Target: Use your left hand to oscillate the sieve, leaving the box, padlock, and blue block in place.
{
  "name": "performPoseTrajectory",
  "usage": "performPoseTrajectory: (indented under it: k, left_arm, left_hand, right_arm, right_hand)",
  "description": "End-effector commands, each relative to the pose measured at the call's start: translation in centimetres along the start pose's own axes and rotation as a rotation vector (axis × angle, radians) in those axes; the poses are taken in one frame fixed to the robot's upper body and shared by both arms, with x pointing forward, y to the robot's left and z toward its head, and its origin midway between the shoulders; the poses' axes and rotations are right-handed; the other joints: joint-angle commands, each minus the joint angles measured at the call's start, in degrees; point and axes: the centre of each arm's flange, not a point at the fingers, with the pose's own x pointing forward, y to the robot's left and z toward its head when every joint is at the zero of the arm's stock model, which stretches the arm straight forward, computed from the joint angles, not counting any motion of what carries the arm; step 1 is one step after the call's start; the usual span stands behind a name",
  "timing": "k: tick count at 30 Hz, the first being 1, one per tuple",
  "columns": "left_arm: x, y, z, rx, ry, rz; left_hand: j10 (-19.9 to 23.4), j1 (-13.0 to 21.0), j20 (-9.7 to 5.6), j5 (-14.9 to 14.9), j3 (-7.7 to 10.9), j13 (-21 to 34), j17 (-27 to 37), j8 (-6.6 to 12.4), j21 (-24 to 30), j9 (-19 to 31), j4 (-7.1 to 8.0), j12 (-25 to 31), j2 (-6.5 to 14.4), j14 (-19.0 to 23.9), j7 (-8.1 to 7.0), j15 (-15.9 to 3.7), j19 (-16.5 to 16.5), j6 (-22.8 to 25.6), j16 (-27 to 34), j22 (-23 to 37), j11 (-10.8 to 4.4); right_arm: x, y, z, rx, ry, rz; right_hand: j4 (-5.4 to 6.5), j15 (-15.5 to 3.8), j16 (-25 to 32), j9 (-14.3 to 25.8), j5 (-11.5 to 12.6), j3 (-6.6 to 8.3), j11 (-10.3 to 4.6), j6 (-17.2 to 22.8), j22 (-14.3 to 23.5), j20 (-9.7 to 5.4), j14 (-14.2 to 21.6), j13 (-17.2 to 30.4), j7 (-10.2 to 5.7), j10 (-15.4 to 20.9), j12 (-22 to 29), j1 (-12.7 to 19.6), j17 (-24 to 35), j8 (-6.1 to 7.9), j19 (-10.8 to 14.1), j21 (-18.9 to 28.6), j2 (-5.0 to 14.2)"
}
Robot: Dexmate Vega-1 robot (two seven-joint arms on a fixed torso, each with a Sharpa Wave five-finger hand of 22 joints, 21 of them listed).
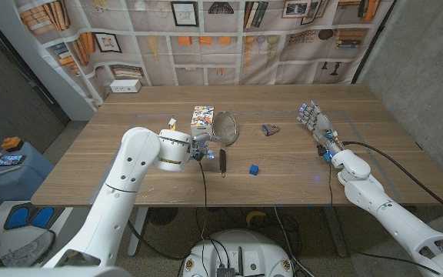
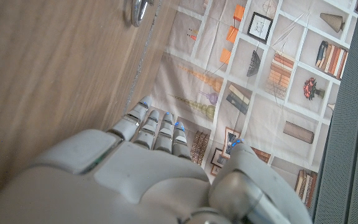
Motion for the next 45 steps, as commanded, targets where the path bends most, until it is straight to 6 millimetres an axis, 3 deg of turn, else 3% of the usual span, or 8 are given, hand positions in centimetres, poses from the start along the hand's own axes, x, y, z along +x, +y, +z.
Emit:
performPoseTrajectory:
  k: [1,16,31,45]
  left_arm:
    - [0.2,-0.6,-0.8,-0.121,0.042,0.009]
    - [0.3,-1.0,-0.9,-0.164,0.058,-0.003]
    - [0.8,-1.3,0.2,-0.21,0.062,0.017]
    - [0.8,-2.4,0.0,-0.25,0.085,0.107]
  left_hand:
    - [0.62,1.16,0.01,0.31,-0.23,0.17,0.21,0.04,0.82,0.18,-0.02,0.4,0.13,0.82,0.3,0.08,0.64,0.73,0.99,0.52,0.18]
    - [2.4,3.58,-0.01,0.7,-0.17,0.1,0.24,0.05,2.02,0.16,-0.03,0.23,1.27,0.99,0.98,0.06,0.7,2.09,3.0,1.06,1.47]
    - [5.52,6.08,-0.09,0.88,-0.32,0.09,0.31,0.19,4.04,0.18,-0.03,0.27,2.32,1.4,0.43,0.11,1.59,4.56,6.01,1.77,-0.22]
    - [8.78,8.45,-0.12,0.78,-1.05,0.1,-0.27,0.56,5.66,0.21,-0.14,0.43,1.73,1.83,-0.78,0.24,2.69,7.87,8.95,1.58,-2.16]
  right_arm:
    - [0.2,0.1,-0.2,0.004,0.005,0.001]
    - [0.3,-0.1,-0.2,0.006,0.004,-0.004]
    - [0.4,-0.3,-0.5,0.015,-0.001,-0.016]
    - [0.6,-0.8,-0.6,0.017,-0.002,-0.025]
  right_hand:
    - [-0.1,-0.28,0.26,0.12,-0.02,0.51,0.02,0.27,0.15,-0.31,0.35,-0.02,-0.32,0.29,0.28,-0.18,0.09,0.37,0.18,0.31,0.49]
    - [-0.15,-0.18,0.32,0.11,-0.1,0.78,-0.02,0.76,0.15,-0.21,0.34,-0.02,-0.52,0.34,0.3,-0.33,-0.03,0.53,0.21,0.3,0.6]
    - [-0.23,-0.24,0.41,0.11,-0.16,1.02,-0.02,1.25,0.15,-0.17,0.41,-0.02,-0.69,0.51,0.36,-0.45,-0.15,0.63,0.31,0.32,0.64]
    - [-0.33,-0.28,0.45,0.11,-0.2,1.26,0.02,1.41,0.15,-0.11,0.44,-0.02,-0.82,0.59,0.37,-0.53,-0.26,0.61,0.4,0.33,0.64]
